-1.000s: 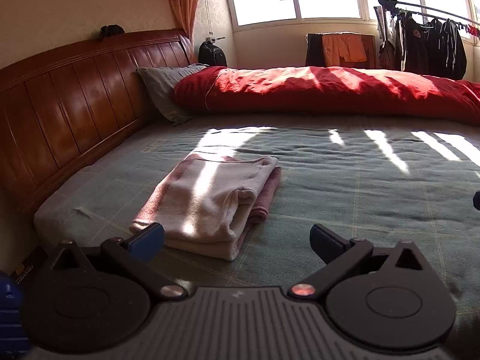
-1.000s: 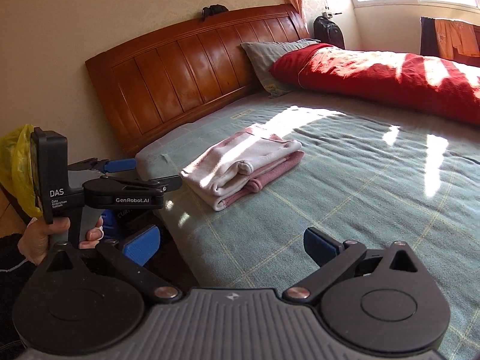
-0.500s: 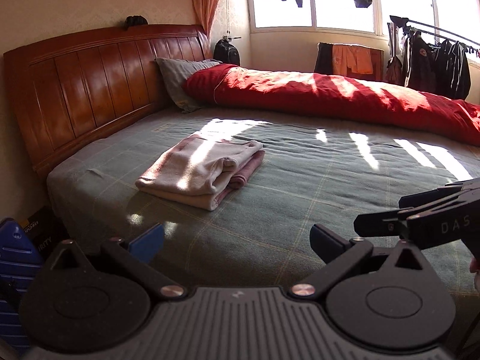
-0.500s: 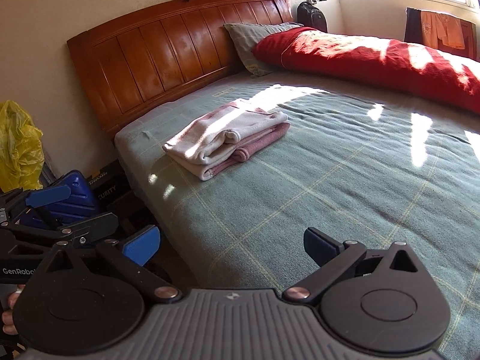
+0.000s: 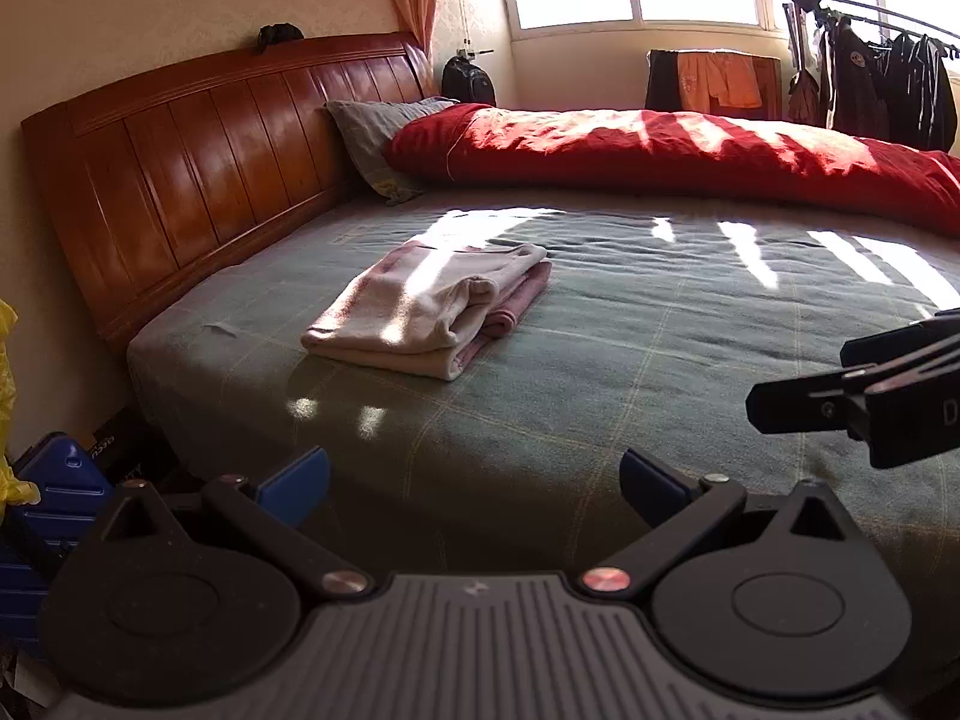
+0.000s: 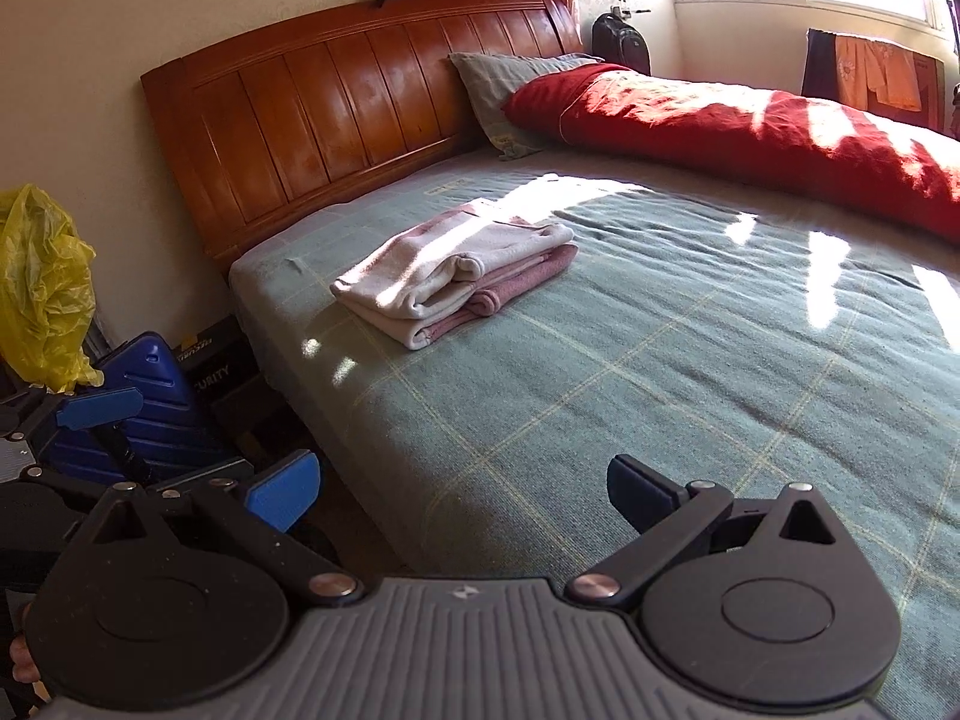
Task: Fold clothes
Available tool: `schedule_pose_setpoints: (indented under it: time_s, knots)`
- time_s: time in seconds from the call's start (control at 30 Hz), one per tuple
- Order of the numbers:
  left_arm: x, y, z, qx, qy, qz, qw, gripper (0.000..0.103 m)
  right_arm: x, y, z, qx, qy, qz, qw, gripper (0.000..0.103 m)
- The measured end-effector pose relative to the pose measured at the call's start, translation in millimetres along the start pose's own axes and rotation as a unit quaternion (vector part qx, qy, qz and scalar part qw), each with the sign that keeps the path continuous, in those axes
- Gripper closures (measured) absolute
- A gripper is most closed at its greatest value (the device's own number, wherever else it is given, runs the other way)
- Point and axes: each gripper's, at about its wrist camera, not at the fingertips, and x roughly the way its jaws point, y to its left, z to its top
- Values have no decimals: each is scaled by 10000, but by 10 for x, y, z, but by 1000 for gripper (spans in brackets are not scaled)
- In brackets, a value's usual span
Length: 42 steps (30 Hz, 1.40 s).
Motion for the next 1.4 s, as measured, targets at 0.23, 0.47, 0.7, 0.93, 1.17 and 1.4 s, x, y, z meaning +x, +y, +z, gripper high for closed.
schedule_pose_setpoints:
  time_s: [0.23,0.47,0.7,0.93,1.17,1.4]
  knots:
    - [-70,68,6,-222,-47,52,9997,0,-60,72,1,-83,-45,51,9999,0]
    - [-44,202,33,-602,207,220,9977,0,-42,172,-21,-227,58,143,9996,0]
    - [0,370,34,-942,629,436,9926,0,47,242,-22,-337,227,95,9991,0]
    - [-7,473,72,-1153,672,379,9903,0,162,356,61,-670,340,-10,9972,0]
    - [72,562,80,-1348,745,333,9875,0,261,417,116,-795,396,4,9960,0]
    - [199,526,99,-1331,872,247,9870,0,334,423,92,-863,499,-50,9950,0]
